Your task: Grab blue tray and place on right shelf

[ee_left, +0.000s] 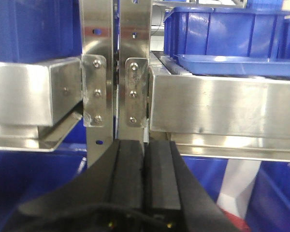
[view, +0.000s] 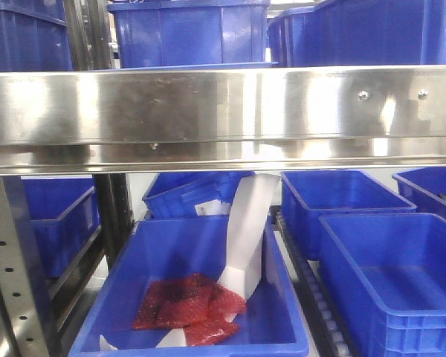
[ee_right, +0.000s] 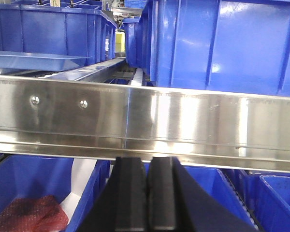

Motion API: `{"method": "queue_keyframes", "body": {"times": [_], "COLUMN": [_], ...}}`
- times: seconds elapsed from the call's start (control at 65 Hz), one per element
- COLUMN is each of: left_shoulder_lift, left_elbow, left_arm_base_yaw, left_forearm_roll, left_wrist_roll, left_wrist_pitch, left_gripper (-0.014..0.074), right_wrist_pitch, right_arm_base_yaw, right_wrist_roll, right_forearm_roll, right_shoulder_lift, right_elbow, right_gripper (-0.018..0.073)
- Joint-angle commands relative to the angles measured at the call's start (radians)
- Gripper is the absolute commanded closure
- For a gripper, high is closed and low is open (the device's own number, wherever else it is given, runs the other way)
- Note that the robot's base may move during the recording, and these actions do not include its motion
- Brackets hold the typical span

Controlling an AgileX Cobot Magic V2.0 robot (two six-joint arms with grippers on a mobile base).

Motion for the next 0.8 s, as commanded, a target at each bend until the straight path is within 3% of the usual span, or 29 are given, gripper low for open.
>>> {"method": "queue_keyframes", "body": {"times": [0.0, 0.785], "left_shoulder_lift": [-0.012, -0.012], "left_elbow": [0.028, 0.028], "left_arm_base_yaw": [0.002, 0.002], "left_forearm_roll": [0.022, 0.022], "left_wrist_roll": [-0.045, -0.045], "left_wrist_pitch": [-0.075, -0.082], "left_gripper": [0.0645, 0.0645], "right_wrist_pitch": [-0.088, -0.088], "right_arm_base_yaw": [-0.005, -0.005], "right_wrist_roll": [-0.004, -0.004], "right_forearm_roll": [-0.001, -0.001], "right_shoulder_lift": [-0.020, -0.020], "right_elbow": [-0.023, -0.023], "right_gripper": [0.0517, 0.0517]}}
